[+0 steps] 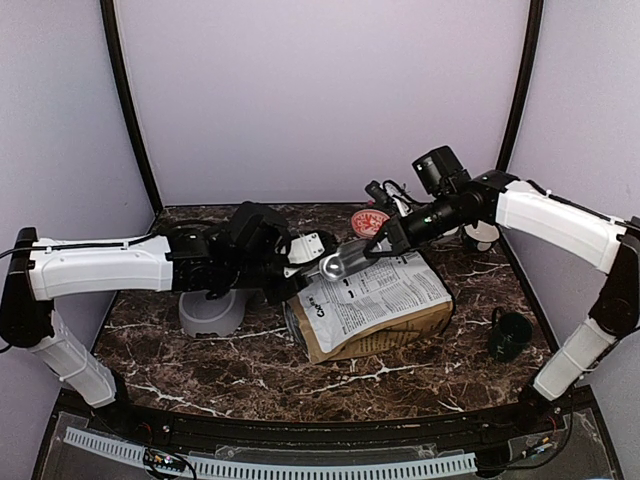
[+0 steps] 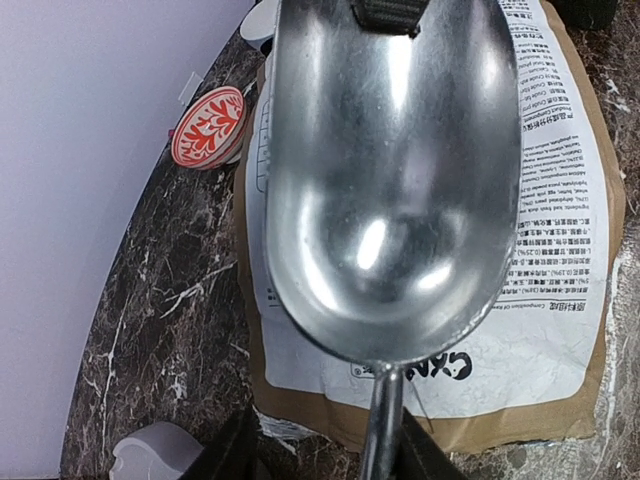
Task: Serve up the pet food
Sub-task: Pass from the left arm to the right, then pass from the right arm to the left
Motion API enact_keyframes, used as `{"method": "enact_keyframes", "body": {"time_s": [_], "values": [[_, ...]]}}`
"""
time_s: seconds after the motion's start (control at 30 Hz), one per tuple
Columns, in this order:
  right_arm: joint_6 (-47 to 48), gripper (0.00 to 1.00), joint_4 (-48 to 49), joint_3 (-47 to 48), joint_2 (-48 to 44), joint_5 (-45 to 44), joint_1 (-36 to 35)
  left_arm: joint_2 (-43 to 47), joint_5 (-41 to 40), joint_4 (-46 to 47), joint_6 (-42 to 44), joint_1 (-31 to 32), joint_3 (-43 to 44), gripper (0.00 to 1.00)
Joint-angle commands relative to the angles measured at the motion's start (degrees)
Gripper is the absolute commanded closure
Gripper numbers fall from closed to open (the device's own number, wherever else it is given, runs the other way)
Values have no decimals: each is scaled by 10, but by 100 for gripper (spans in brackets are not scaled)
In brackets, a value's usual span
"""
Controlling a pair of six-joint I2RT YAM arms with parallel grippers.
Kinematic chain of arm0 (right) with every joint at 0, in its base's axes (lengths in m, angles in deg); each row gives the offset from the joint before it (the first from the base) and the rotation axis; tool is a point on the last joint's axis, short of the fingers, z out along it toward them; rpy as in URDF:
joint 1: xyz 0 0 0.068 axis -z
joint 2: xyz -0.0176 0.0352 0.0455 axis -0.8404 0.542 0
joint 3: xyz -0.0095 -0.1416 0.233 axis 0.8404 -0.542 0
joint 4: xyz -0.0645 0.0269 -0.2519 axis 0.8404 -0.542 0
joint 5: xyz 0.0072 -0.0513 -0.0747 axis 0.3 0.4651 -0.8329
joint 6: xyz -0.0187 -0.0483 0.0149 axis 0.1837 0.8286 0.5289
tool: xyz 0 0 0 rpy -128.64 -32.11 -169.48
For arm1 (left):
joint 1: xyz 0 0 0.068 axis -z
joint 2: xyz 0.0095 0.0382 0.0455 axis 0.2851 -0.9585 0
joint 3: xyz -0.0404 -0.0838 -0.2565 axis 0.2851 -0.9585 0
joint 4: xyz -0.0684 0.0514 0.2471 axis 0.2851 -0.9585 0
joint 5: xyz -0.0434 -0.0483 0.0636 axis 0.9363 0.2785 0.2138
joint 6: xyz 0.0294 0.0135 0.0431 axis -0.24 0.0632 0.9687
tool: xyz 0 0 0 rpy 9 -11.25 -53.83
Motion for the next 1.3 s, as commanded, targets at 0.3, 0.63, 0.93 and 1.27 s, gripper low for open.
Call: {"method": "enact_keyframes", "body": {"time_s": [0.3, 0.63, 0.93, 1.27], "values": [[21, 100, 116, -88, -121, -105, 0, 59, 28, 47, -33, -33, -17, 48], [6, 100, 192, -143, -171, -117, 9, 104, 263, 58, -127, -124, -10, 48], [-50, 100, 253, -183, -207, -194, 42, 115, 430, 97, -205, -197, -12, 50], [-64, 100, 330, -174, -178, -11, 69, 100, 557, 154, -290, -268, -14, 53]]}}
